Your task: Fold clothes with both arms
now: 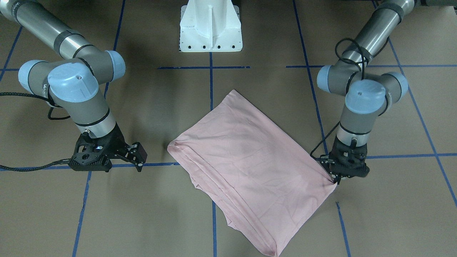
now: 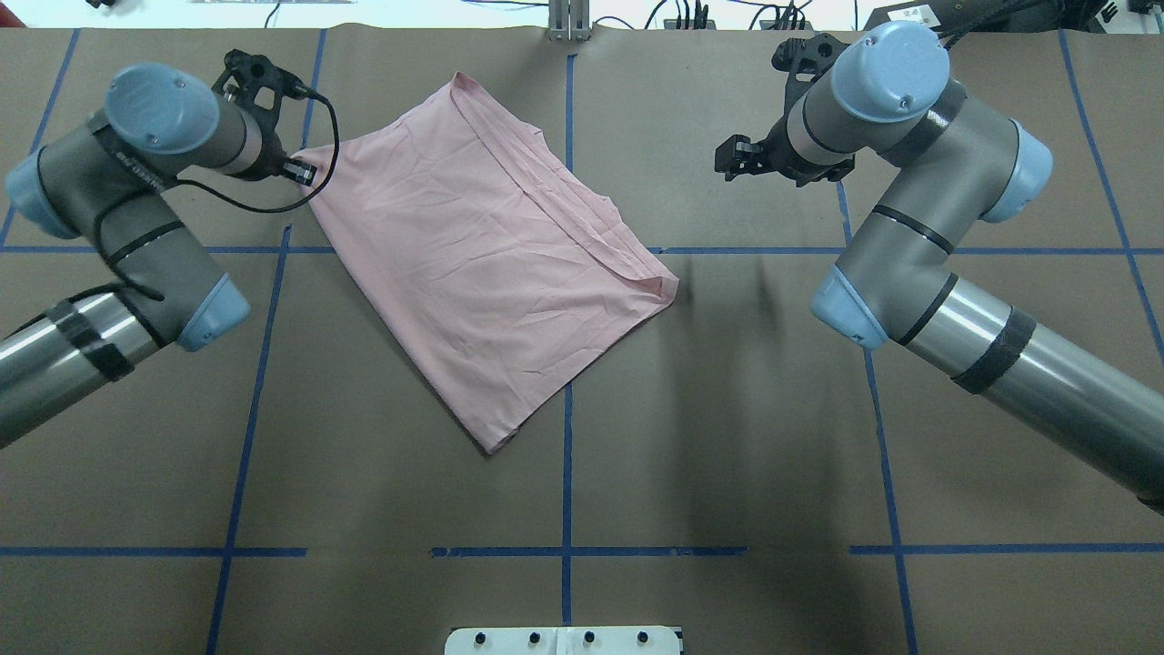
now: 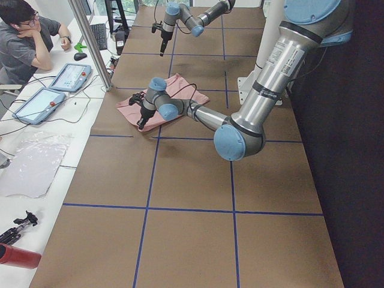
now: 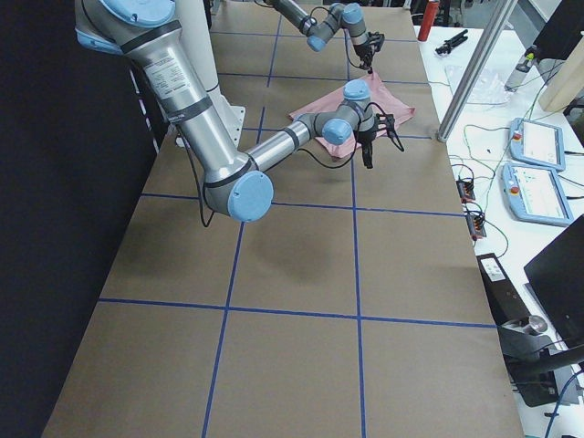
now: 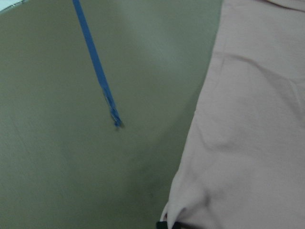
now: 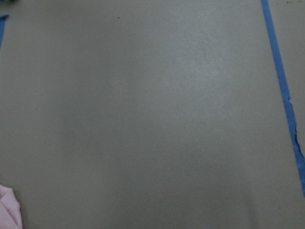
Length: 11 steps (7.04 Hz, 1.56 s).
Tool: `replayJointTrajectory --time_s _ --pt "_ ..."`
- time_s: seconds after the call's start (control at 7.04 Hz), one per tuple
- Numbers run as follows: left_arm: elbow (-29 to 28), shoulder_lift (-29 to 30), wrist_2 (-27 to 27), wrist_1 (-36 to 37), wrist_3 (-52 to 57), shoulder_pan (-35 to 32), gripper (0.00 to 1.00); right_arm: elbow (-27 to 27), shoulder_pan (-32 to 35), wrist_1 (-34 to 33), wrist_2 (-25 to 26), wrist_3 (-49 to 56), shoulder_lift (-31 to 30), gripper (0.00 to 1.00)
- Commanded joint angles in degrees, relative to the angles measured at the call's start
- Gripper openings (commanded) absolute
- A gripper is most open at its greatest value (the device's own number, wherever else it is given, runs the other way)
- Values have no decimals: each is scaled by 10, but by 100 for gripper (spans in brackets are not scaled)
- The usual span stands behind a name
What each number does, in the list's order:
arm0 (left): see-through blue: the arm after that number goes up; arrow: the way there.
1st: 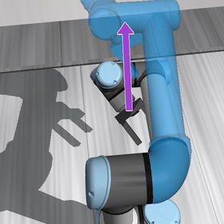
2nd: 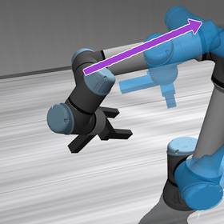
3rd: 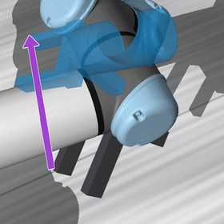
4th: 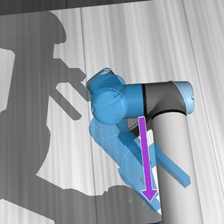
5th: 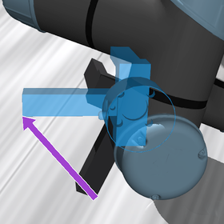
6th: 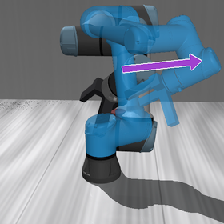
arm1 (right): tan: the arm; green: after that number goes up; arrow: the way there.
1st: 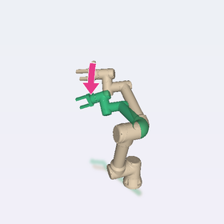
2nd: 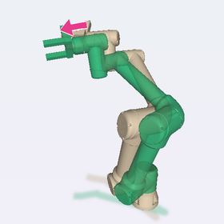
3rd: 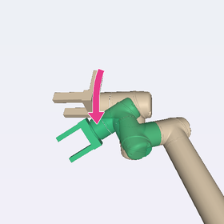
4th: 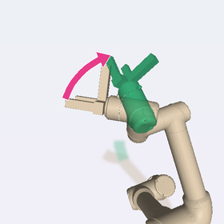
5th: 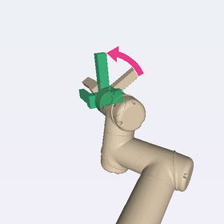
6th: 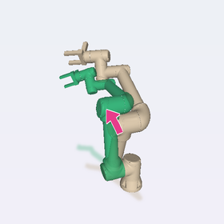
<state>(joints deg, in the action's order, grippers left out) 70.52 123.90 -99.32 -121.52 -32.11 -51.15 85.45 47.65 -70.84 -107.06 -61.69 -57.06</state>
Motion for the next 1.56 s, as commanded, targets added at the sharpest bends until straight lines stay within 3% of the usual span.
replayJointTrajectory --time_s 0.0,0.14,0.28,0.43,0.71,0.85,1.14,1.42 --pt "-246 126 30 -134 10 -18 0 -1 -1 0 -1 0 1 100" --pt "-273 129 54 -147 11 -18 0 -1 -1 0 -1 0 2 100" --pt "-268 126 52 -156 10 -20 25 -1 -1 0 -2 0 3 100" --pt "-225 113 48 -157 9 -21 99 -1 -2 -1 -3 -4 10 100" --pt "-172 90 -104 -151 10 -60 100 -14 -22 -4 -2 -76 53 100" --pt "-146 74 -106 -151 10 -62 100 -61 -34 -4 0 -128 102 99" --pt "-130 68 -106 -151 2 -62 100 -166 -74 2 79 -196 195 92" --pt "-121 63 -106 -151 -1 -62 100 -229 -100 3 104 -220 241 75"
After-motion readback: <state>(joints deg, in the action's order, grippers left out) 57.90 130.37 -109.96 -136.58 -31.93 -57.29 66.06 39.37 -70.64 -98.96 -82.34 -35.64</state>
